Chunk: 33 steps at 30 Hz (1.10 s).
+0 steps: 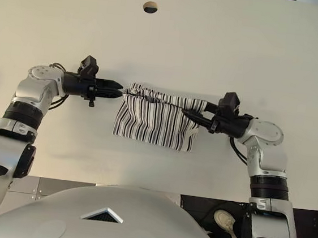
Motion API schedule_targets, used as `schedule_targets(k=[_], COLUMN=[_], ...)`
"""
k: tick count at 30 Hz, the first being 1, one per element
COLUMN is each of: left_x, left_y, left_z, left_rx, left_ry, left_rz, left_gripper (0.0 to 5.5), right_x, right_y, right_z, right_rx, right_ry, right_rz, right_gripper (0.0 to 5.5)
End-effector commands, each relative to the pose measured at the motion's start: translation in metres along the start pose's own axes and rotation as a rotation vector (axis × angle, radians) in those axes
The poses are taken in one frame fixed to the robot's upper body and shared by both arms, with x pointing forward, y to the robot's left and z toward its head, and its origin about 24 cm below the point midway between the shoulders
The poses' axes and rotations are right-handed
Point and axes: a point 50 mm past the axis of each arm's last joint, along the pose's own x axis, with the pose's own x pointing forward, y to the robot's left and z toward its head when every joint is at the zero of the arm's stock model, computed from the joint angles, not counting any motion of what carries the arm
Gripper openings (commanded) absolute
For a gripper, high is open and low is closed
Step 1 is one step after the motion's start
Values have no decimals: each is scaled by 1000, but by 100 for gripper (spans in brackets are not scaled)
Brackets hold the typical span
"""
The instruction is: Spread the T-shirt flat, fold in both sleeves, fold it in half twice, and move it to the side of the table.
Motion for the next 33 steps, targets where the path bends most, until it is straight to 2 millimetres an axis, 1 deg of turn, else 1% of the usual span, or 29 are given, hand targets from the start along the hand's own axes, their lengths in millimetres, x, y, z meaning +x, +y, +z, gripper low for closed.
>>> schedule_targets(k=[1, 5, 7, 9, 10, 12, 13, 14, 16, 17, 20, 23, 25, 27, 29, 33], left_x=[-2, -5, -8, -11, -12, -14, -16, -17, -17, -17, -14, -13, -14, -13, -11, -8], left_y=[15, 26, 31, 34, 35, 37, 38, 38, 36, 34, 24, 19, 19, 19, 17, 15], left_z=[4, 2, 4, 11, 13, 23, 28, 33, 38, 39, 45, 49, 49, 48, 46, 43], left_rx=[-9, -18, -17, -15, -12, 12, 33, 54, 107, 123, 208, 229, 227, 226, 227, 226], left_ry=[48, 79, 61, 9, -6, -74, -118, -150, -200, -219, -297, -342, -343, -339, -335, -334], left_rz=[145, 259, 313, 340, 346, 371, 388, 399, 398, 387, 332, 308, 310, 313, 308, 296], left_gripper=[136, 136, 136, 136, 136, 136, 136, 136, 136, 136, 136, 136, 136, 136, 136, 136], right_x=[-3, -6, -8, -5, -4, 4, 11, 17, 30, 34, 48, 59, 66, 72, 75, 73], right_y=[-15, -29, -35, -34, -33, -24, -12, -1, 20, 27, 45, 59, 63, 61, 56, 43], right_z=[2, 0, 8, 22, 26, 43, 49, 50, 46, 43, 30, 21, 15, 9, 4, -9], right_rx=[23, -77, -183, -313, -354, -508, -632, -758, -902, -955, -992, -1016, -1046, -1054, -1056, -1048], right_ry=[18, 96, 98, 41, 20, -103, -137, -141, -140, -127, -125, -132, -110, -72, -26, 79], right_rz=[-109, -236, -302, -322, -324, -302, -248, -198, -89, -51, 51, 131, 169, 179, 173, 145], right_gripper=[175, 175, 175, 175, 175, 175, 175, 175, 175, 175, 175, 175, 175, 175, 175, 175])
